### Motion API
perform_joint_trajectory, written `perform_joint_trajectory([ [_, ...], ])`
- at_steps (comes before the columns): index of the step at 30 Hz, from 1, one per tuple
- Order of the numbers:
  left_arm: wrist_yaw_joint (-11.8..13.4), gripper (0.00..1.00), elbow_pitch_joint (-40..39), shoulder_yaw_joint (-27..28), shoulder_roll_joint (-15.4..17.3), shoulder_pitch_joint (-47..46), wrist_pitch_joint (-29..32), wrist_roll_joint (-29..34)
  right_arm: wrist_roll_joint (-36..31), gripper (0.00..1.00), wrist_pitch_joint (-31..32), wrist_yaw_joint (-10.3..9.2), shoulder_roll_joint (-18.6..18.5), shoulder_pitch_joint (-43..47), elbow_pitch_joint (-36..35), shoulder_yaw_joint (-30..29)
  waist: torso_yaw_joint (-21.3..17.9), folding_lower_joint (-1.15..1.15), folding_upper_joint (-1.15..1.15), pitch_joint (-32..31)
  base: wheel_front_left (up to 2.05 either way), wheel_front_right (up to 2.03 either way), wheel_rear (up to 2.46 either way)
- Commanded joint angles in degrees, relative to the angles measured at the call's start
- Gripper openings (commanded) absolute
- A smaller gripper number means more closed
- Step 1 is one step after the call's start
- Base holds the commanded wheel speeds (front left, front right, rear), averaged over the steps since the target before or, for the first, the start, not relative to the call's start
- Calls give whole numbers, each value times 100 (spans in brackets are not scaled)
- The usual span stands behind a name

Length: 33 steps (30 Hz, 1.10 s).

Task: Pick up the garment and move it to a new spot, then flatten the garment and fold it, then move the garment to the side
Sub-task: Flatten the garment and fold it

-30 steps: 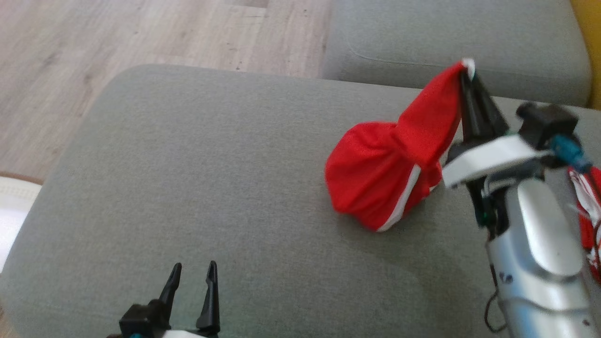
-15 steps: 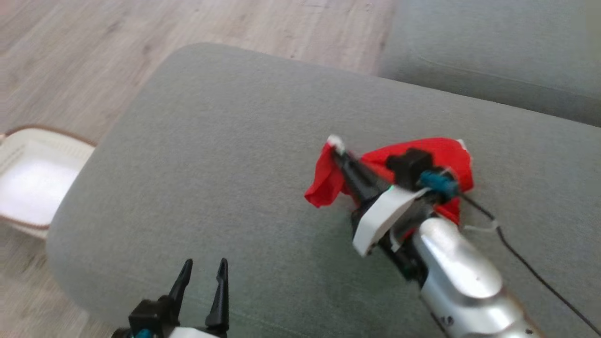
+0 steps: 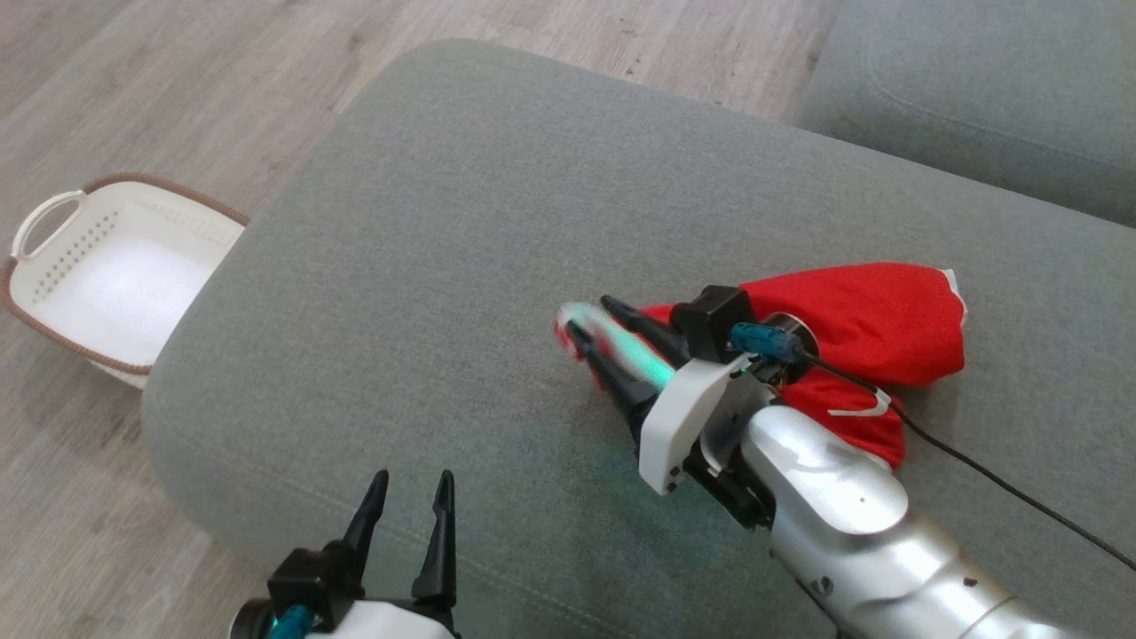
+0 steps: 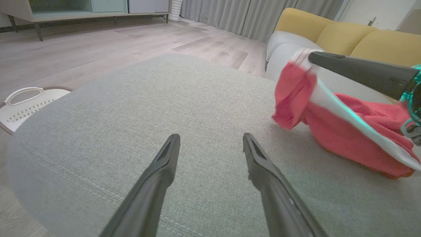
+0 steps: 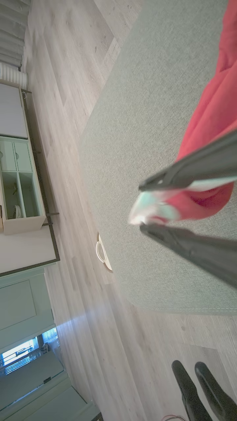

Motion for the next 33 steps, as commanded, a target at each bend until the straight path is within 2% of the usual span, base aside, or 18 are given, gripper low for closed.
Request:
perform_joint_trajectory([
  [1, 13, 100, -135, 175, 15, -297, -78, 39, 55, 100, -95, 37, 80, -208, -138, 39, -32, 0, 0, 11, 0, 0, 0],
  [7, -3, 100, -62, 232, -7, -306, -150, 9, 197, 100, -445, 37, 80, -331, -136, -127, -323, 0, 0, 2, 0, 0, 0],
  [14, 16, 100, -58, 266, 21, -298, -190, 15, -151, 100, -931, 37, 80, -259, 169, -1009, -778, 0, 0, -80, 0, 0, 0],
  [24, 87, 100, -127, 304, 92, -216, -200, 1, -1186, 100, -1172, 37, 80, 1047, 262, -2812, -1273, 0, 0, -121, 0, 0, 0],
  [30, 108, 100, -170, 320, 131, -214, -195, -6, -1476, 100, -1101, 37, 80, 1632, 176, -3382, -1377, 0, 0, -86, 0, 0, 0],
  [33, 98, 100, -187, 319, 161, -237, -179, -8, -1470, 100, -965, 37, 80, 1772, 190, -3480, -1363, 0, 0, -49, 0, 0, 0],
])
